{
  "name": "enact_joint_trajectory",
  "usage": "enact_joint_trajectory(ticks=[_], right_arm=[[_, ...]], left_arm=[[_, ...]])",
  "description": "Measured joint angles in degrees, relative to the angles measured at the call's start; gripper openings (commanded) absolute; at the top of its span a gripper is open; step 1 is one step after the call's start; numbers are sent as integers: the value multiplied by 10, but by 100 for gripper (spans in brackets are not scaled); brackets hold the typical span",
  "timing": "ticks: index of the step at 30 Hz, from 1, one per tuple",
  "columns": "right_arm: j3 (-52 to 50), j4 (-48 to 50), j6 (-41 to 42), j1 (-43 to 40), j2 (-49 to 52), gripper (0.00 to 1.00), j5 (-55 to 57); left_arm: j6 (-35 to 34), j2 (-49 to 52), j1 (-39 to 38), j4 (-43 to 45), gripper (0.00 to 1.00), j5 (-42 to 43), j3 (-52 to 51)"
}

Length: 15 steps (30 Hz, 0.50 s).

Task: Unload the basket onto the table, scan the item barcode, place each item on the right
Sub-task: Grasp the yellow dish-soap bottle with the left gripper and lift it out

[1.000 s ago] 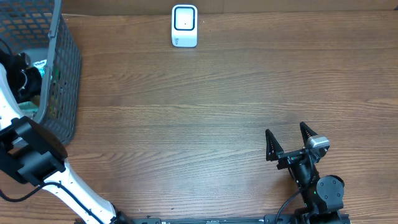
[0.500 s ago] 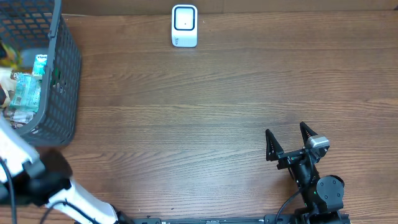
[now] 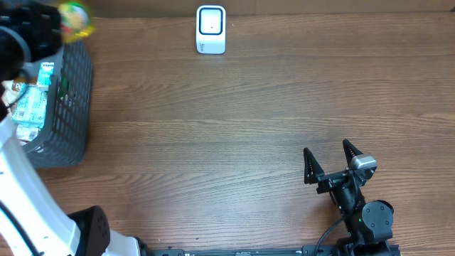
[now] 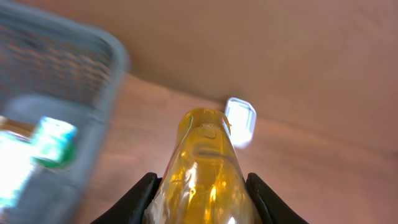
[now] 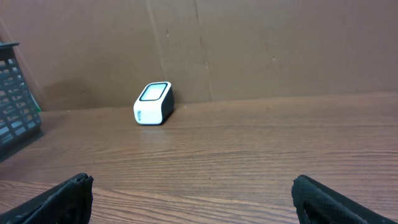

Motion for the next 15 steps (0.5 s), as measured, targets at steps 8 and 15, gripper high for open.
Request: enact_joint_trajectory(ticks=[8, 15], right_arm=[[0, 0, 0, 0, 0, 100, 0], [0, 0, 0, 0, 0, 100, 0]], left_arm=[[-57, 33, -149, -45, 39, -46, 0], [-127, 72, -267, -86, 29, -145, 0]])
